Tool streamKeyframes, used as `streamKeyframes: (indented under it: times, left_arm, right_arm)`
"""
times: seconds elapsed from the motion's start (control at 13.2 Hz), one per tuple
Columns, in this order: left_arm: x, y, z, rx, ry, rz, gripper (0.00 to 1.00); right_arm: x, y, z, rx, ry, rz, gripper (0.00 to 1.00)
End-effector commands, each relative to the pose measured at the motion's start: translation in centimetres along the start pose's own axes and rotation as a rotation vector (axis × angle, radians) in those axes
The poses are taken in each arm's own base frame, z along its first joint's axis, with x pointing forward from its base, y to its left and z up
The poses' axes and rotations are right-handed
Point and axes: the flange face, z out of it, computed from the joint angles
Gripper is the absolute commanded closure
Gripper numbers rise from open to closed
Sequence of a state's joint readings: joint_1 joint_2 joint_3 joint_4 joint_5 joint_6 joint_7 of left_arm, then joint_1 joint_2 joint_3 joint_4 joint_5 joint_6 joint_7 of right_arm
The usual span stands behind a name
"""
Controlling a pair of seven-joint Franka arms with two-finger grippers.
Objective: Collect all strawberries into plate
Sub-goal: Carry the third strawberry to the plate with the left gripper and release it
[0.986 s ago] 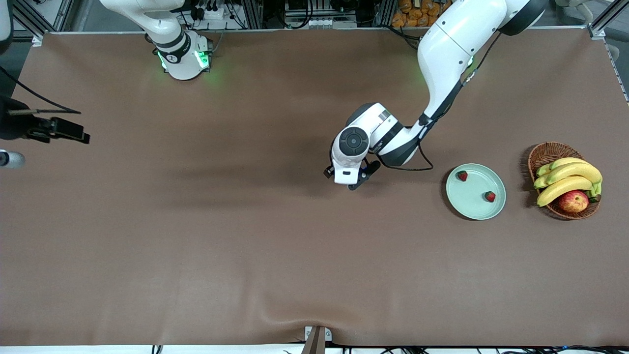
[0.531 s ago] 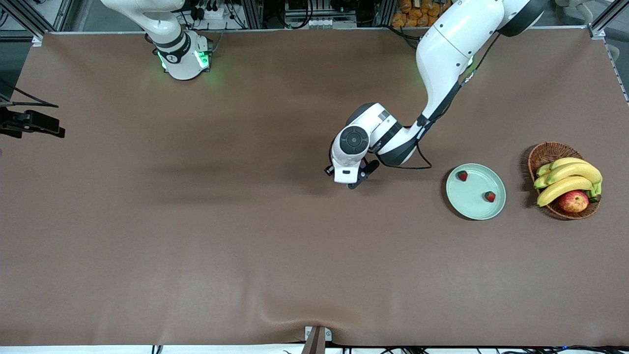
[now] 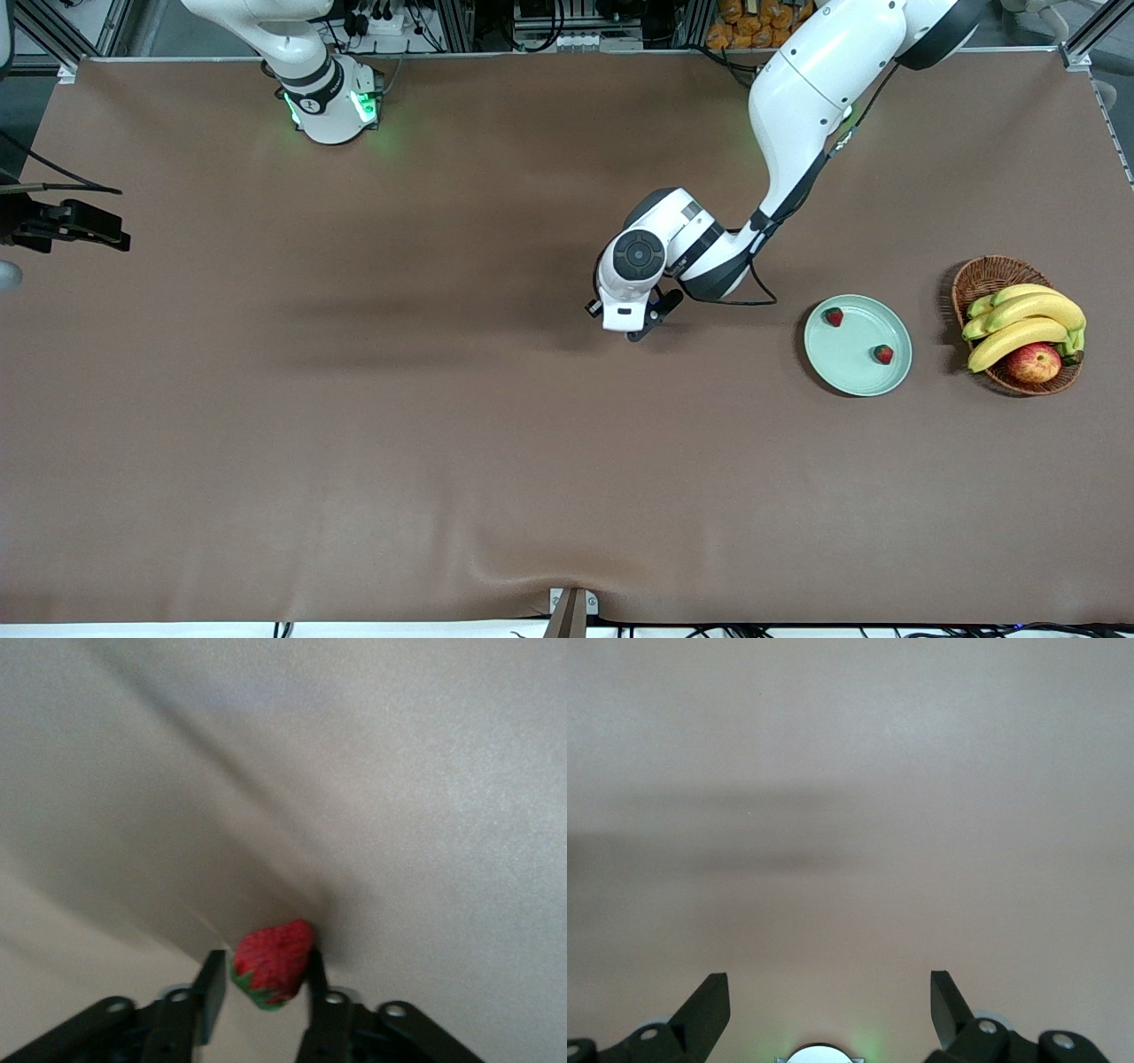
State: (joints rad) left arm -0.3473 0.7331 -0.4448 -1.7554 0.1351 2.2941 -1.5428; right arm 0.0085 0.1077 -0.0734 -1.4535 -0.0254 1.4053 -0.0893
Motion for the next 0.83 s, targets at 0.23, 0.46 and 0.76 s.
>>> streamKeyframes:
  times: [0.23,0.46,0.76]
  left_arm:
    - [4.0,-0.8,-7.5,-0.027,0.072,0.000,1.00]
    - [8.2,-2.9,-11.4,0.009,0.091,0.037,1.00]
    - [17.9,-7.7,-14.0,0.059,0.065,0.119,1.00]
  right_arm:
    - [0.2,-0.3,1.6,-0.021,-0.006,0.017,0.00]
    - [0.4,-0.3,3.2,-0.019,-0.002,0.016,0.00]
    - [0.3,-0.8,2.8,0.035,0.014,0.059,0.00]
